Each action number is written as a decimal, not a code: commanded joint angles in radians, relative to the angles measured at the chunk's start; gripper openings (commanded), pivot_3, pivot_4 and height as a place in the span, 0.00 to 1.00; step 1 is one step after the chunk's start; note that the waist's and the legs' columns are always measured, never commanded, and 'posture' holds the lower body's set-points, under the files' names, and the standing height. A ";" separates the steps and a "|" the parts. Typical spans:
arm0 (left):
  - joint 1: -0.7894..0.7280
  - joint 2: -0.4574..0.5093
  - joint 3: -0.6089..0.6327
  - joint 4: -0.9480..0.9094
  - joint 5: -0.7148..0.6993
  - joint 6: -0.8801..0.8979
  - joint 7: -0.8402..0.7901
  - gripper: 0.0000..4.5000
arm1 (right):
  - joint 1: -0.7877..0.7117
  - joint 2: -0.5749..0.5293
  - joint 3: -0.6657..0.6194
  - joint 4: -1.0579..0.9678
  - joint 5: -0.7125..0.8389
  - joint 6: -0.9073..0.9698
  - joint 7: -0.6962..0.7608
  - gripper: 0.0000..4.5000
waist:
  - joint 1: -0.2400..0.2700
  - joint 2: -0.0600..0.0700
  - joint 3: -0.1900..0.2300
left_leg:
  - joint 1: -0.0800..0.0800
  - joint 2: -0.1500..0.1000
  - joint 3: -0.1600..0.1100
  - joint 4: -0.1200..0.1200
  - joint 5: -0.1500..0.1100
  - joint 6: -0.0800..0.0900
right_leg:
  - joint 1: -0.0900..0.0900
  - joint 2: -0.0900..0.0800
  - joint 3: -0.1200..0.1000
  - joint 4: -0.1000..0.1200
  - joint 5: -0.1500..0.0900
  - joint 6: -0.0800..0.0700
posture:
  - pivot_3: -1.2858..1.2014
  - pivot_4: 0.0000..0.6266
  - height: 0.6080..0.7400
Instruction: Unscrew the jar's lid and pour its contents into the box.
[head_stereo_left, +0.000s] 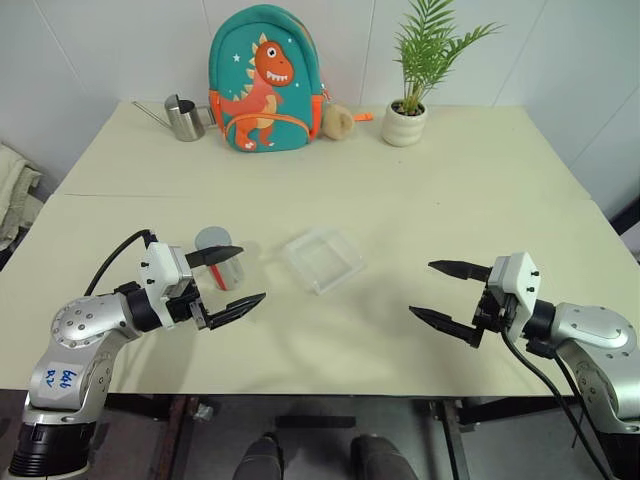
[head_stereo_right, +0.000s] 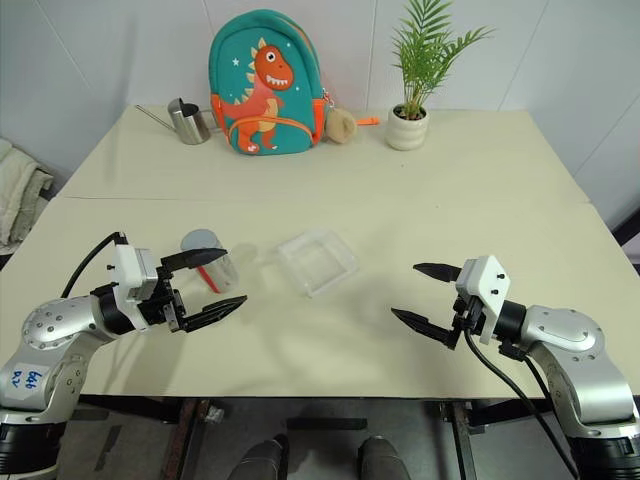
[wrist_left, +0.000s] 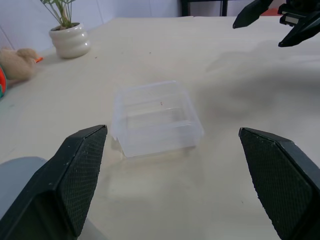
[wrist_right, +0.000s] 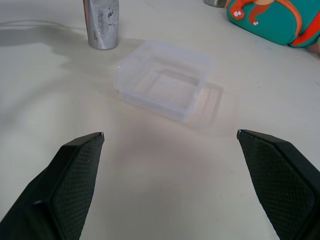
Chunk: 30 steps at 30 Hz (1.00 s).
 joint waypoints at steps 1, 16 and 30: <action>0.012 -0.006 0.001 -0.053 -0.004 0.000 0.017 1.00 | -0.020 0.016 0.008 -0.031 0.016 0.000 -0.011 1.00 | -0.001 0.000 0.000 | 0.000 0.000 0.000 0.000 0.000 0.000 | 0.000 0.000 0.000 0.000 0.000 0.000 | 0.52 0.24 1.00; 0.552 -0.186 0.262 -0.372 -0.015 0.016 0.263 1.00 | -0.331 0.184 0.185 0.199 -0.007 -0.053 0.072 1.00 | -0.008 0.000 0.000 | 0.001 0.002 0.001 0.002 -0.001 0.001 | 0.000 0.001 0.002 0.002 -0.001 -0.001 | 0.52 0.24 1.00; 0.337 -0.538 0.020 -0.247 0.366 -0.032 0.790 1.00 | -0.437 0.291 0.243 0.192 -0.019 -0.008 0.040 1.00 | 0.010 -0.002 -0.001 | 0.000 -0.001 0.001 0.008 0.000 0.001 | 0.002 0.001 0.003 0.001 0.004 0.002 | 0.52 0.24 1.00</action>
